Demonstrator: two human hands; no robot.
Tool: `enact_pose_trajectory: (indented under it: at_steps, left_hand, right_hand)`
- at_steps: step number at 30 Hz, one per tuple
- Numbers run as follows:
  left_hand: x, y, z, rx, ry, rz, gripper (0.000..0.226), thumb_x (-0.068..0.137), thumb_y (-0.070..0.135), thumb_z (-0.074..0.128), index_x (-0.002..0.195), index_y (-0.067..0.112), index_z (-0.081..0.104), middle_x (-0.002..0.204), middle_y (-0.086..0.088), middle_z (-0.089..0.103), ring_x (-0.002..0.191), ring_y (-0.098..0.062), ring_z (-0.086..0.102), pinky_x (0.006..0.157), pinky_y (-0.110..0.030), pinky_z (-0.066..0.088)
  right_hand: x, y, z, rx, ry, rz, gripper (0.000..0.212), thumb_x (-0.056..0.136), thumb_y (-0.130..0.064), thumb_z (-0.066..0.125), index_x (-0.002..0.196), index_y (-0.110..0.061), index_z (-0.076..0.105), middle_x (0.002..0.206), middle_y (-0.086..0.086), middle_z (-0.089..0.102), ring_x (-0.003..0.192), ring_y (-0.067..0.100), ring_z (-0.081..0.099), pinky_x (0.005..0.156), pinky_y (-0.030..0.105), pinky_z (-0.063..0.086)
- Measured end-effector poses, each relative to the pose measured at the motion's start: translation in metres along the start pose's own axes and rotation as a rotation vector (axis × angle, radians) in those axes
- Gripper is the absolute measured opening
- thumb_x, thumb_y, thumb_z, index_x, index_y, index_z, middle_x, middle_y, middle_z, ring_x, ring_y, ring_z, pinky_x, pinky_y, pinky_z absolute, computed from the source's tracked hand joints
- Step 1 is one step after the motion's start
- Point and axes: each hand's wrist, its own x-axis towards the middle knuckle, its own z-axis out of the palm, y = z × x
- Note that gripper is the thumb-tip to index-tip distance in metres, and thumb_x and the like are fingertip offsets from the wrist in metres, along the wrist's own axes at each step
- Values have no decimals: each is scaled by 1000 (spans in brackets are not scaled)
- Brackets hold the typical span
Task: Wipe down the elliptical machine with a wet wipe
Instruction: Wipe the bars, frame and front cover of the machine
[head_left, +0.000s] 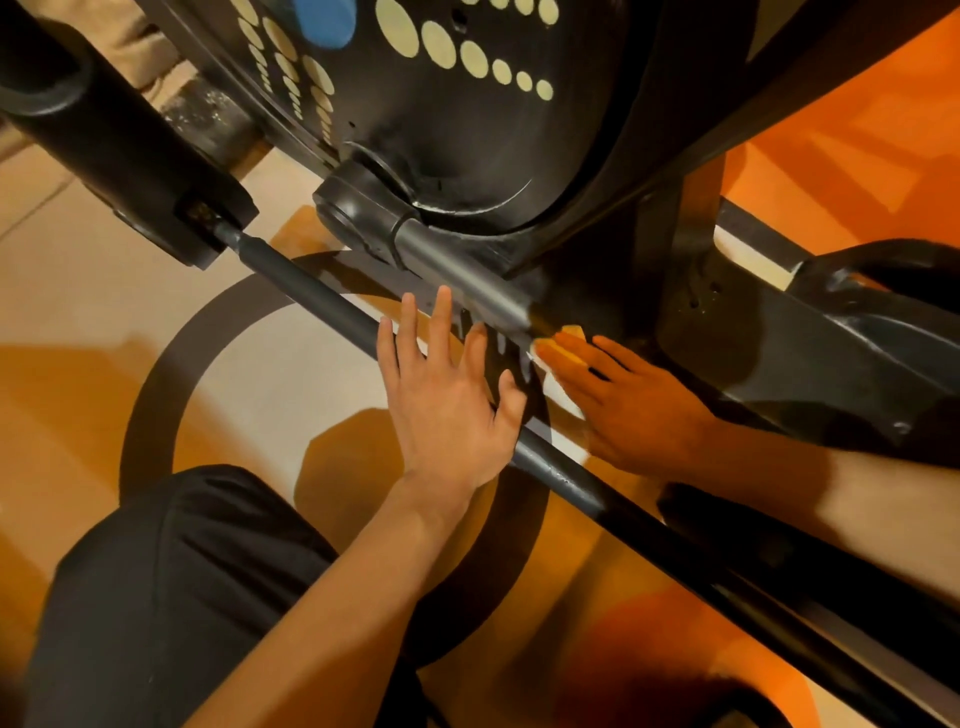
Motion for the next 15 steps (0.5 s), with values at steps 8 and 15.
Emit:
enact_pose_trajectory:
  at_steps: [8, 15]
  left_hand:
    - [-3, 3, 1, -66, 45, -78, 49, 94, 41, 43, 113, 10, 75, 164, -17, 38, 157, -43, 17, 129, -54, 2]
    - [-8, 7, 2, 37, -36, -168, 61, 96, 49, 34, 140, 16, 62, 171, -13, 22, 160, -37, 6, 130, -52, -2]
  right_hand:
    - [-134, 37, 3, 100, -122, -98, 107, 74, -33, 73, 162, -5, 20, 172, 4, 14, 159, 26, 11, 125, 39, 17]
    - [-18, 14, 12, -227, -141, -194, 61, 93, -45, 59, 139, -5, 59, 165, 19, 27, 157, 34, 10, 127, 54, 6]
